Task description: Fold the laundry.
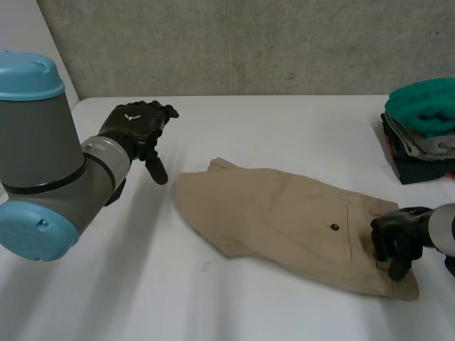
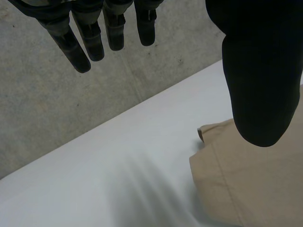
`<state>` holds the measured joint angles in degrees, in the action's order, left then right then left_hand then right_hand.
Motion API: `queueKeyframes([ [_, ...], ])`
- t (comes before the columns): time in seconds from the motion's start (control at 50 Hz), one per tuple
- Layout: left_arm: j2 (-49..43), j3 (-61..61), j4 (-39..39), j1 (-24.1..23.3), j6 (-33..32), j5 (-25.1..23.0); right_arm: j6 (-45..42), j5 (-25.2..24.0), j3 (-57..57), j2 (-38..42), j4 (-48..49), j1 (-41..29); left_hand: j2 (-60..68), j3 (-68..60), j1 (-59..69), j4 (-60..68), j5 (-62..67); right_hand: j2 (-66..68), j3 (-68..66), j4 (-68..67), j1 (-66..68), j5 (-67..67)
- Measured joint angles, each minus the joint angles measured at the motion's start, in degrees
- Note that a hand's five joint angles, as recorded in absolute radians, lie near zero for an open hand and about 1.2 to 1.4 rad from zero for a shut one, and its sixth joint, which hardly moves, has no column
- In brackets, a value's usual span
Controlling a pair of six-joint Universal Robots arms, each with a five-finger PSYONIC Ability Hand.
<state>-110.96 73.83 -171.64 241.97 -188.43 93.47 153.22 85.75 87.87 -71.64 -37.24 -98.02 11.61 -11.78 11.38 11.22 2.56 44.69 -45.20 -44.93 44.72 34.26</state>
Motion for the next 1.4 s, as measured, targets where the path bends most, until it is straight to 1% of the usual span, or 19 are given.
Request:
queueKeyframes([
  [0.06, -0.1, 0.1, -0.3, -0.2, 0.0, 0.1, 0.0, -0.4, 4.0, -2.3, 2.5, -0.3, 0.0, 0.0, 0.0, 0.0, 0.0, -6.6, 7.9, 7.9, -6.4, -7.9],
  [0.2, -0.8, 0.0, -0.4, -0.5, -0.1, 0.1, -0.1, -1.1, 11.4, -6.8, 8.2, -1.9, 0.0, 0.0, 0.0, 0.0, 0.0, -11.3, 12.0, 11.7, -9.7, -12.3],
  [0.24, -0.9, 0.0, -0.4, -0.5, -0.1, 0.1, -0.1, -1.1, 13.2, -8.0, 10.4, -2.5, 0.0, 0.0, 0.0, 0.0, 0.0, -9.0, 9.5, 9.3, -8.3, -8.8],
  [0.32, -0.9, 0.0, -0.4, -0.5, -0.1, 0.2, -0.2, -0.2, 16.3, -9.2, 15.9, -3.3, 0.0, 0.0, 0.0, 0.0, 0.0, 20.2, -19.0, -19.3, 17.9, 20.2],
  [0.34, -0.9, 0.0, -0.4, -0.5, -0.2, 0.2, -0.2, 0.3, 17.0, -9.3, 17.4, -3.3, 0.0, 0.0, 0.0, 0.0, 0.0, 22.2, -21.3, -21.7, 19.7, 22.6],
  [0.46, -0.8, 0.1, -0.7, -0.4, -0.2, 0.2, -0.9, 2.9, 18.6, -9.2, 23.5, -2.2, 0.0, 0.0, 0.0, 0.0, 0.0, 22.5, -22.6, -23.4, 19.7, 24.3],
  [0.52, -0.7, 0.1, -0.8, -0.3, -0.2, 0.2, -3.1, 3.7, 18.6, -9.4, 25.4, -0.3, 0.0, 0.0, 0.0, 0.0, 0.0, 22.5, -22.6, -23.4, 19.7, 24.3],
  [0.68, -0.6, 0.1, -0.9, -0.2, -0.2, 0.1, -8.4, 2.6, 17.0, -11.4, 26.2, 3.8, 0.0, 0.0, 0.0, 0.0, 0.0, 22.5, -22.6, -23.4, 19.7, 24.3],
  [0.74, -0.6, 0.1, -0.9, -0.3, -0.3, 0.1, -8.5, 1.4, 17.0, -11.8, 26.0, 3.6, 0.0, 0.0, 0.0, 0.0, 0.0, 13.1, -13.0, -14.9, 11.9, 15.5],
  [0.76, -0.7, 0.1, -0.9, -0.3, -0.4, 0.1, -7.9, 0.1, 17.5, -12.0, 25.8, 2.9, 0.0, 0.0, 0.0, 0.0, 0.0, -8.2, 7.4, 6.4, -10.0, -6.5],
  [0.78, -0.7, 0.1, -0.9, -0.4, -0.5, 0.1, -7.4, -0.6, 17.9, -12.1, 26.0, 2.5, 0.0, 0.0, 0.0, 0.0, 0.0, -16.8, 16.2, 15.4, -17.8, -15.8],
  [0.84, -0.8, 0.1, -1.0, -0.4, -0.8, 0.1, -5.3, -2.5, 19.1, -12.6, 28.3, 1.8, 0.0, 0.0, 0.0, 0.0, 0.0, -22.0, 22.8, 23.0, -22.4, -23.4],
  [0.96, -1.0, -0.1, -1.4, -0.4, -1.1, -0.3, 0.1, -4.4, 18.4, -12.4, 35.9, 2.6, 0.0, 0.0, 0.0, 0.0, 0.0, -22.0, 23.3, 23.7, -22.4, -24.6],
  [1.02, -1.3, -0.5, -2.0, -0.4, -1.3, -1.3, 3.9, -5.2, 14.9, -9.5, 38.1, 2.6, 0.0, 0.0, 0.0, 0.0, 0.0, -22.0, 23.3, 23.7, -22.4, -24.4],
  [1.1, -1.8, -1.2, -2.5, 0.0, -1.7, -2.8, 7.2, -6.4, 8.2, -3.8, 36.6, 1.9, 0.0, 0.0, 0.0, 0.0, 0.0, -21.9, 23.1, 23.4, -22.2, -22.0],
  [1.26, -2.2, -1.8, -2.9, 0.7, -1.9, -4.0, 9.5, -6.6, -9.3, 11.4, 25.6, 0.2, 0.0, 0.0, 0.0, 0.0, 0.0, -21.1, 17.9, 17.4, -17.5, -16.4],
  [1.3, -2.3, -1.8, -3.0, 1.0, -2.1, -4.1, 9.6, -6.2, -13.6, 15.1, 22.1, -0.1, 0.0, 0.0, 0.0, 0.0, 0.0, -16.0, 15.3, 15.0, -14.9, -14.1],
  [1.36, -2.5, -2.1, -3.4, 1.3, -2.3, -4.6, 9.6, -5.5, -18.0, 18.7, 18.5, -0.5, 0.0, 0.0, 0.0, 0.0, 0.0, -13.3, 13.7, 13.4, -13.5, -12.5],
  [1.4, -2.9, -2.5, -3.7, 1.5, -2.6, -5.3, 9.5, -4.9, -20.5, 21.0, 16.5, -0.9, 0.0, 0.0, 0.0, 0.0, 0.0, -5.4, 6.0, 6.0, -5.2, -5.0],
])
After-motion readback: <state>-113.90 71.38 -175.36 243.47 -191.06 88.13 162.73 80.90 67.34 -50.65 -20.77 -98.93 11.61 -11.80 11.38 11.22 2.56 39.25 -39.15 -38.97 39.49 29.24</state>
